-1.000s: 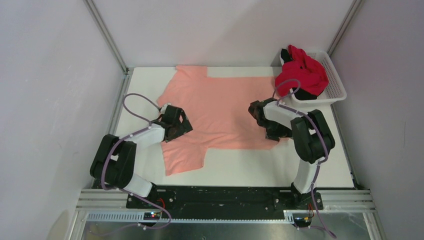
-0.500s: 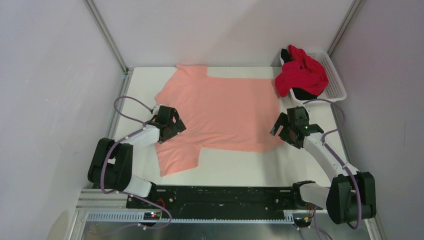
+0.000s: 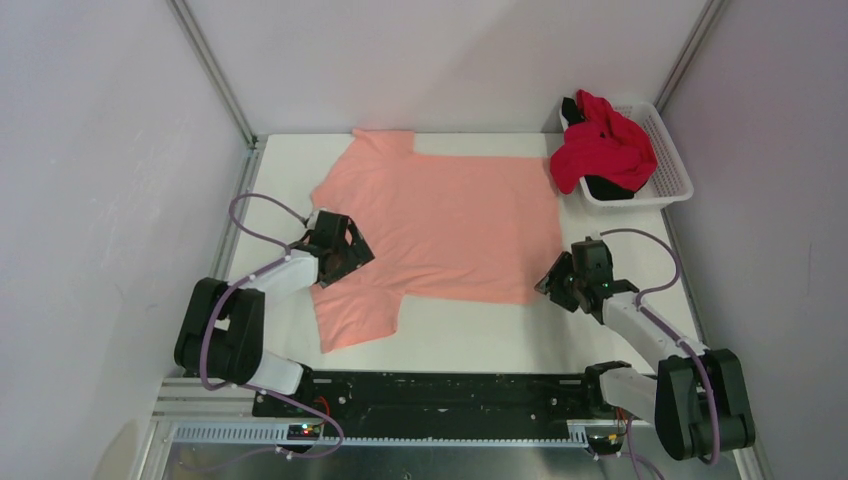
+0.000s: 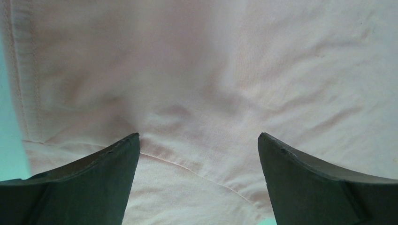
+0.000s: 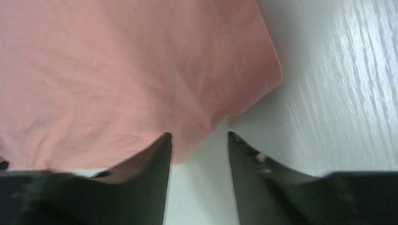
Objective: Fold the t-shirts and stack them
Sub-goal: Flatten out the tshirt
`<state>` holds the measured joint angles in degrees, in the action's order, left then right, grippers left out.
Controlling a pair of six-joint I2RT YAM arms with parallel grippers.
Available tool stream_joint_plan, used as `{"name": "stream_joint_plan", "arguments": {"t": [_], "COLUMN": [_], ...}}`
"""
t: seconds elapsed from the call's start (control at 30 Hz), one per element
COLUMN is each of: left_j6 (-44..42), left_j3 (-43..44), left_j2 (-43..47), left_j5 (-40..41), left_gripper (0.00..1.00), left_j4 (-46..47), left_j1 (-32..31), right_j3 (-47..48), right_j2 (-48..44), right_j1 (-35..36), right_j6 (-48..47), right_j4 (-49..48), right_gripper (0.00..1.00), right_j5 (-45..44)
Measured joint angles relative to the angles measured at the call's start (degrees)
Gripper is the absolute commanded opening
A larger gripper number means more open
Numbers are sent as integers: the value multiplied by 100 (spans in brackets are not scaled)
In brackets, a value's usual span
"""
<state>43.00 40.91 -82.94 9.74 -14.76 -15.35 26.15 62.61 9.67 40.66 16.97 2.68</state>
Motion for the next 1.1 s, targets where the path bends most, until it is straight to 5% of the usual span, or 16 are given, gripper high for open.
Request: {"name": "stream_joint_plan", "arguments": {"t": [0.1,0.23,0.67,0.73,0.8,0.87,0.93,1.1], "left_j6": [-2,-4,-39,-63,-94,-105,-109,-131], "left_j3": [0,0,0,0,2,2,2,4], "left_j2": [7,13,129,129,129,120,114,70], "left_j5": [-4,-4,-2,-2,0,0,2,9], "left_gripper": [100,100,100,100,100,100,100,100], "left_j4": [-2,-13,-83,-83,-83,-83,-85,-83], "left_j1": [0,0,0,0,0,0,0,0], "right_j3": [2,208,3154,3692,4192,4756,5189,5401], "right_j2": [214,748,2861,3410,3926,4465,4782,4623], "right_j1": [0,37,616,656,693,728,774,844], "right_j6": [46,92,-66,-162,-275,-448,-603,-992], "right_j4": [-354,-535,39,168,264,396,564,769], "right_gripper": [20,11,15,19,38,75,87,92], "right_j5": [-92,-286,-966,-1021,-1058,-1078,-1123,-1322]}}
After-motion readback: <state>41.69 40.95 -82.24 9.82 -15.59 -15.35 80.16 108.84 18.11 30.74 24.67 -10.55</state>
